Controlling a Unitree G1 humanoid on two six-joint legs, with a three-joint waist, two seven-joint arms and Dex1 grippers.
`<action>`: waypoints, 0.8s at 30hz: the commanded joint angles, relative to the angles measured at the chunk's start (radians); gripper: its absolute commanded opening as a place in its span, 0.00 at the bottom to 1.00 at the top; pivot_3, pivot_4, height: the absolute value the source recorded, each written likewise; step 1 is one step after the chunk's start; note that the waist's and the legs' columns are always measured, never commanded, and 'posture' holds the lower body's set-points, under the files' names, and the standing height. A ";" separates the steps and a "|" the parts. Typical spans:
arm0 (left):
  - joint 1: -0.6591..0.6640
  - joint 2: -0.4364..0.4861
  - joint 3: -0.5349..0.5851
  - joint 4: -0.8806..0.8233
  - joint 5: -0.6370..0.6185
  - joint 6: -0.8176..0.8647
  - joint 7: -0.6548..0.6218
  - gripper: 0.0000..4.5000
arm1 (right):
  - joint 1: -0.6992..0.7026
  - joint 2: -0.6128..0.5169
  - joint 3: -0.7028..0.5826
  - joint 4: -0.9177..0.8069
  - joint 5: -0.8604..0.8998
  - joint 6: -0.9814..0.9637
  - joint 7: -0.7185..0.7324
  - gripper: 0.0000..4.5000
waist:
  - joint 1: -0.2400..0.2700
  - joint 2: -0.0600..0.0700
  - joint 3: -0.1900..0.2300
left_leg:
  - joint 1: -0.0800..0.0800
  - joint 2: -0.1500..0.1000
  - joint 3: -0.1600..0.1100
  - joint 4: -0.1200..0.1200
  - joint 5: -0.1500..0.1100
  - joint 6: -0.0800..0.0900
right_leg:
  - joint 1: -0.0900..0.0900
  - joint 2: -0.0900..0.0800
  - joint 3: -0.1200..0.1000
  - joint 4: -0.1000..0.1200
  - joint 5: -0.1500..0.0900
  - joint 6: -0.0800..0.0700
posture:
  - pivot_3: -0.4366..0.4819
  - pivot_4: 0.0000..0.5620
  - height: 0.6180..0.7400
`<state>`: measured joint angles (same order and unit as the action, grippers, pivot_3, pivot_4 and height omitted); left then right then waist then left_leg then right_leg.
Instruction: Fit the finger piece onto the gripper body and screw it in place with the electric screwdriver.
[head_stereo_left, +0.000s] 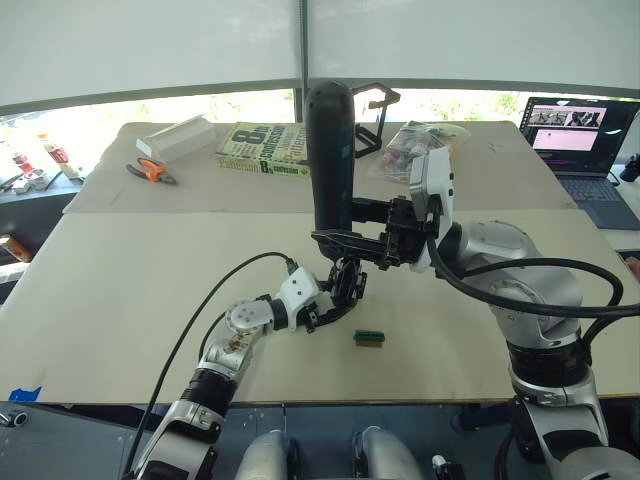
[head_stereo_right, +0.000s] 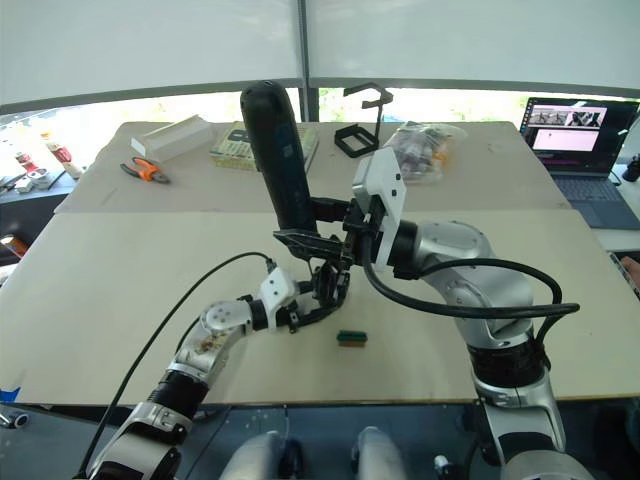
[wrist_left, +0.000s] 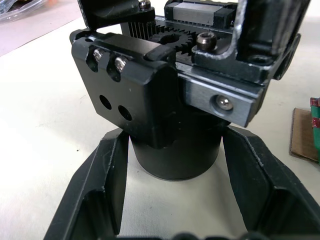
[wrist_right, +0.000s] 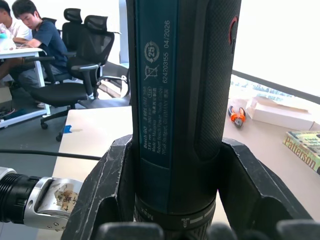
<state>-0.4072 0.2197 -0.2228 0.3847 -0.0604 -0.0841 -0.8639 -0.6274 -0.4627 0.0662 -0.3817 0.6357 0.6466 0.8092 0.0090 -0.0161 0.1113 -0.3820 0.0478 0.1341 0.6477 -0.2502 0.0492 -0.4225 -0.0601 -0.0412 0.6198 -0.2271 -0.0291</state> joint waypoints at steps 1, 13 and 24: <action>-0.009 0.000 -0.004 -0.037 -0.009 0.000 -0.003 0.51 | -0.023 0.005 -0.018 -0.031 0.006 -0.044 0.009 0.43 | 0.000 0.000 0.000 | 0.000 0.000 0.000 0.000 0.000 0.000 | 0.000 0.000 0.000 0.000 0.000 0.000 | 0.48 0.27 1.00; -0.009 0.000 -0.004 -0.040 -0.010 0.002 -0.004 0.51 | 0.012 0.014 -0.001 -0.037 -0.025 -0.070 0.021 0.43 | 0.000 0.000 0.000 | 0.000 0.000 0.000 0.000 0.000 0.000 | 0.000 0.000 0.000 0.000 0.000 0.000 | 0.48 0.27 1.00; -0.009 0.001 -0.004 -0.039 -0.010 0.001 -0.004 0.51 | -0.001 0.010 0.000 -0.027 -0.035 -0.092 0.037 0.43 | 0.000 0.000 0.000 | 0.000 0.000 0.000 0.000 0.000 0.000 | 0.000 0.000 0.000 0.000 0.000 0.000 | 0.48 0.27 1.00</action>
<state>-0.4073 0.2201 -0.2234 0.3842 -0.0604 -0.0838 -0.8641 -0.6068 -0.4544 0.0958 -0.3824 0.5921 0.5951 0.8433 0.0089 -0.0161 0.1113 -0.3820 0.0478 0.1341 0.6476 -0.2502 0.0492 -0.4226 -0.0601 -0.0413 0.6196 -0.2271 -0.0291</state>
